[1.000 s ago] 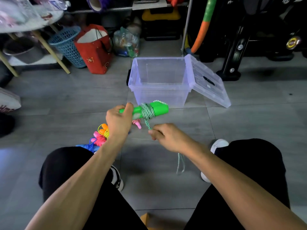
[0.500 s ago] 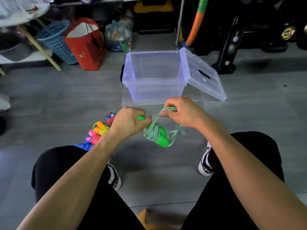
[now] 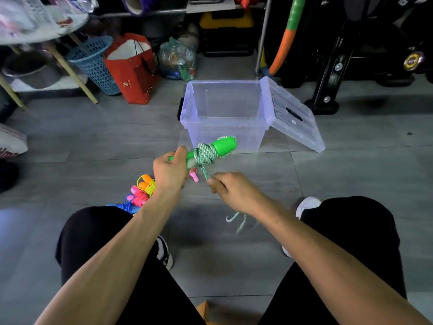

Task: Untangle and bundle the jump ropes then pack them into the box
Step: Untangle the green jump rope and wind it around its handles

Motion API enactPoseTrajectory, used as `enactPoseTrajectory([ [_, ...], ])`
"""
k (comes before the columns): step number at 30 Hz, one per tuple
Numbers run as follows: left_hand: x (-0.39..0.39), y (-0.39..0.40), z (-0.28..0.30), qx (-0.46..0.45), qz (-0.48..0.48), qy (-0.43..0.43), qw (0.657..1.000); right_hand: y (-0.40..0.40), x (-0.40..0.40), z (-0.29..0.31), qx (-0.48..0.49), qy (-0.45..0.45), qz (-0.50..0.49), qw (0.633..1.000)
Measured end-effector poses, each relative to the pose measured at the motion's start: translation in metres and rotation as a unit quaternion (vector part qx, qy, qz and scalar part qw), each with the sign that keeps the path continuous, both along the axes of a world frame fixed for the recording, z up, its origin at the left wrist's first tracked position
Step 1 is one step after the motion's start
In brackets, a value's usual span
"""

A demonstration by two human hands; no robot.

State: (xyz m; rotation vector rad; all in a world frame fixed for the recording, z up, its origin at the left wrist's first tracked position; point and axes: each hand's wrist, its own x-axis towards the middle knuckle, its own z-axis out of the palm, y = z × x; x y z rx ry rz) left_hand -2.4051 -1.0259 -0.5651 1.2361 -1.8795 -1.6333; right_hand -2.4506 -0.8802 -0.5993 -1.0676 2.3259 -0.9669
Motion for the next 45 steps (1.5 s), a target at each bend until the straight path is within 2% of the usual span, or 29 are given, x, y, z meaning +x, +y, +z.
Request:
enactPoseTrajectory([
  [3,0.001,-0.003,-0.010,-0.202,-0.053,-0.047,0.977,0.000,0.007,0.011,0.057,0.038,0.035,0.997],
  [7,-0.002,0.000,-0.025,-0.392,-0.154,-0.117,0.899,0.013,-0.004,0.026,0.111,0.100,0.039,0.988],
  [10,-0.004,-0.001,-0.032,-0.472,-0.239,-0.135,0.838,0.024,-0.024,0.040,0.108,0.108,0.032,0.988],
  [13,0.003,-0.002,-0.029,-0.487,-0.347,-0.093,0.796,0.036,-0.047,0.047,0.072,0.075,-0.025,0.994],
  [14,0.004,-0.002,-0.026,-0.464,-0.382,-0.073,0.796,0.040,-0.054,0.048,0.056,0.067,-0.047,0.995],
  [16,0.008,-0.001,-0.017,-0.343,-0.422,-0.039,0.838,0.046,-0.066,0.044,0.034,0.051,-0.075,0.995],
  [19,0.017,0.004,0.000,-0.199,-0.399,0.012,0.895,0.045,-0.070,0.032,-0.009,-0.010,-0.068,0.998],
  [21,0.019,0.004,0.006,-0.118,-0.349,0.053,0.928,0.042,-0.062,0.023,-0.056,-0.084,-0.044,0.994],
  [23,0.015,0.004,0.008,-0.012,-0.253,0.066,0.965,0.036,-0.050,0.013,-0.114,-0.155,-0.013,0.981],
  [26,0.009,0.004,0.005,0.081,-0.120,0.043,0.989,0.022,-0.029,0.001,-0.079,-0.108,-0.035,0.990],
  [30,0.005,-0.001,-0.003,0.045,-0.028,-0.014,0.999,0.009,-0.009,-0.003,0.016,-0.017,0.002,1.000],
  [32,0.004,-0.005,-0.009,-0.067,-0.032,-0.052,0.996,0.008,0.000,0.004,0.053,0.027,0.029,0.998],
  [35,0.005,-0.007,-0.018,-0.251,-0.098,-0.080,0.960,0.011,-0.002,0.015,0.088,0.100,0.050,0.990],
  [38,0.006,-0.011,-0.027,-0.333,-0.188,-0.121,0.916,0.024,-0.020,0.036,0.092,0.090,0.031,0.991],
  [40,0.006,-0.017,-0.029,-0.341,-0.272,-0.140,0.889,0.040,-0.036,0.048,0.036,0.029,-0.014,0.999],
  [42,0.006,-0.019,-0.025,-0.312,-0.350,-0.123,0.875,0.053,-0.050,0.054,-0.018,-0.009,-0.061,0.998],
  [45,0.008,-0.014,-0.013,-0.181,-0.397,-0.078,0.896,0.061,-0.061,0.048,-0.038,-0.012,-0.090,0.995],
])
